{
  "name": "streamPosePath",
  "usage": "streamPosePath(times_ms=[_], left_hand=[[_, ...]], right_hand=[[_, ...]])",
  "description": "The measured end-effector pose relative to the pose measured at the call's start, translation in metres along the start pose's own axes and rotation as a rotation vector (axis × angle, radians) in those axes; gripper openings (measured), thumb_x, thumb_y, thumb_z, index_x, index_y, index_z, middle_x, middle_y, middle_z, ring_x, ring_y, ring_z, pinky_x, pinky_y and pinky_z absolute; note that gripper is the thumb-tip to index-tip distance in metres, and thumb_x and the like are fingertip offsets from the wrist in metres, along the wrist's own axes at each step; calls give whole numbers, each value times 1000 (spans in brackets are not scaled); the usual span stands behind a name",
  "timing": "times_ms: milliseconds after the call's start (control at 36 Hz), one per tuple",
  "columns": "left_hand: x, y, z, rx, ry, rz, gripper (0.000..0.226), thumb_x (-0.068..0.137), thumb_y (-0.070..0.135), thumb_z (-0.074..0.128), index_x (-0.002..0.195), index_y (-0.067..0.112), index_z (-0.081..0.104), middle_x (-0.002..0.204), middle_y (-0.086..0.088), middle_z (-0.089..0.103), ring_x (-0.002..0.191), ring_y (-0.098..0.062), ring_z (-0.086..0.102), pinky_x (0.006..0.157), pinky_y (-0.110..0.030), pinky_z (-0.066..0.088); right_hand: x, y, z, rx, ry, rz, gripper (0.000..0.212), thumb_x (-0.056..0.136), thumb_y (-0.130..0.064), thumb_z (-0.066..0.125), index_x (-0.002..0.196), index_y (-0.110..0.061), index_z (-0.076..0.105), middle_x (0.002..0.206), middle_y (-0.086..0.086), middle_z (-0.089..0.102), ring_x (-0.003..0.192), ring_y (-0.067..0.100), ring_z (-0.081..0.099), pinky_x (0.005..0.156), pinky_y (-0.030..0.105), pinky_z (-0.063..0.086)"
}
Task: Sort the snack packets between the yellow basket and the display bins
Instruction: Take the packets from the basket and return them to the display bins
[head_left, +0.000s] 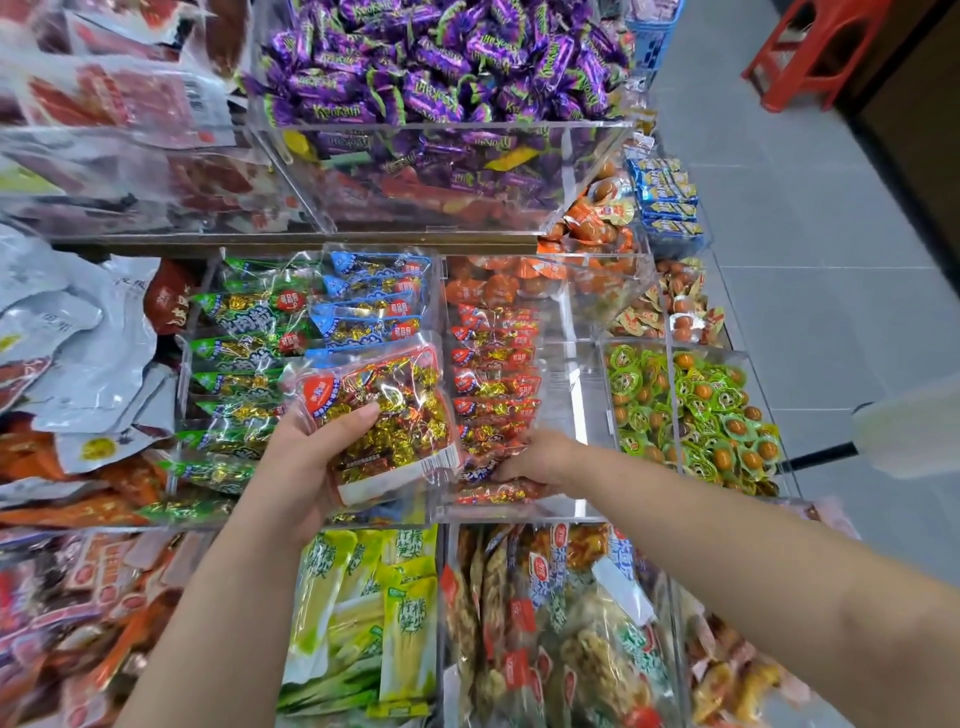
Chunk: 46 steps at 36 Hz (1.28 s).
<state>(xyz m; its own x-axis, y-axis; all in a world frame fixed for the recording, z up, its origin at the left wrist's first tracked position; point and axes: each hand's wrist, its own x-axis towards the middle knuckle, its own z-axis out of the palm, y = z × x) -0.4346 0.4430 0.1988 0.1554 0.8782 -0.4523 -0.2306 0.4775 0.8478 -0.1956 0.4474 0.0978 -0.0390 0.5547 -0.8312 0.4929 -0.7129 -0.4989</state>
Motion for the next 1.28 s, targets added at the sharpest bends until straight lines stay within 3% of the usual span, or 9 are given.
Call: streamPosePath(times_ms=[111, 222, 361, 694, 778, 833, 972, 1083, 1278], left_hand=[[1, -1, -1, 0, 8, -11, 28, 61, 23, 73, 88, 23, 65, 78, -2, 75, 68, -21, 73, 46, -33, 56], [2, 0, -3, 16, 20, -31, 40, 60, 24, 72, 98, 18, 61, 77, -2, 75, 66, -20, 73, 47, -32, 56], [3, 2, -2, 22, 14, -39, 40, 61, 22, 72, 98, 15, 59, 76, -3, 75, 65, -20, 73, 46, -31, 55], [3, 16, 18, 138, -10, -77, 51, 49, 31, 80, 94, 19, 58, 76, -2, 75, 64, -21, 73, 45, -34, 55], [3, 20, 25, 221, -13, -64, 53, 48, 33, 81, 90, 18, 54, 70, 1, 74, 61, -19, 72, 45, -30, 53], [3, 21, 29, 260, -22, -59, 59, 42, 36, 84, 90, 19, 52, 71, 2, 74, 65, -19, 73, 48, -31, 54], [2, 16, 47, 331, -74, -21, 80, 35, 44, 87, 104, 16, 59, 90, -3, 76, 83, -22, 73, 69, -37, 58], [-2, 11, 63, 324, -17, 2, 84, 38, 60, 87, 105, 20, 58, 100, 0, 71, 91, -18, 68, 78, -40, 55], [0, 10, 53, 266, 157, 23, 34, 89, 48, 59, 108, 20, 55, 116, 9, 59, 106, -12, 55, 92, -38, 43]], right_hand=[[-19, 5, -26, 624, -363, 89, 52, 82, -32, 69, 125, -14, 45, 125, 14, 53, 101, 27, 62, 81, 36, 52], [-16, 14, -38, 836, -152, 208, 88, 84, -62, 51, 150, -21, 9, 146, 20, 25, 131, 44, 32, 108, 62, 24], [-5, 1, -14, 1038, -215, 209, 73, 87, -70, 37, 112, -6, 62, 102, 20, 70, 92, 34, 68, 74, 42, 55], [-29, -20, -9, 779, 224, 103, 42, 96, -45, 42, 99, -6, 58, 91, 8, 67, 77, 25, 66, 66, 33, 52], [-44, -21, -22, 630, 604, -200, 27, 96, -35, 47, 112, -15, 55, 96, -4, 58, 82, 11, 53, 75, 26, 44], [-62, -26, -29, 656, 482, -448, 14, 91, -32, 58, 97, -19, 62, 97, -2, 66, 89, 13, 61, 79, 27, 49], [-101, -35, -14, 508, 72, -560, 72, 47, -55, 84, 109, -23, 62, 81, -11, 65, 74, 10, 62, 67, 25, 50], [-108, -25, -5, 626, 76, -556, 41, 57, -31, 82, 96, -32, 69, 90, -1, 66, 87, 27, 50, 76, 40, 37], [-135, -14, -22, 790, 646, -533, 82, 70, -30, 79, 140, -23, 37, 131, -6, 46, 117, 18, 50, 100, 45, 43]])
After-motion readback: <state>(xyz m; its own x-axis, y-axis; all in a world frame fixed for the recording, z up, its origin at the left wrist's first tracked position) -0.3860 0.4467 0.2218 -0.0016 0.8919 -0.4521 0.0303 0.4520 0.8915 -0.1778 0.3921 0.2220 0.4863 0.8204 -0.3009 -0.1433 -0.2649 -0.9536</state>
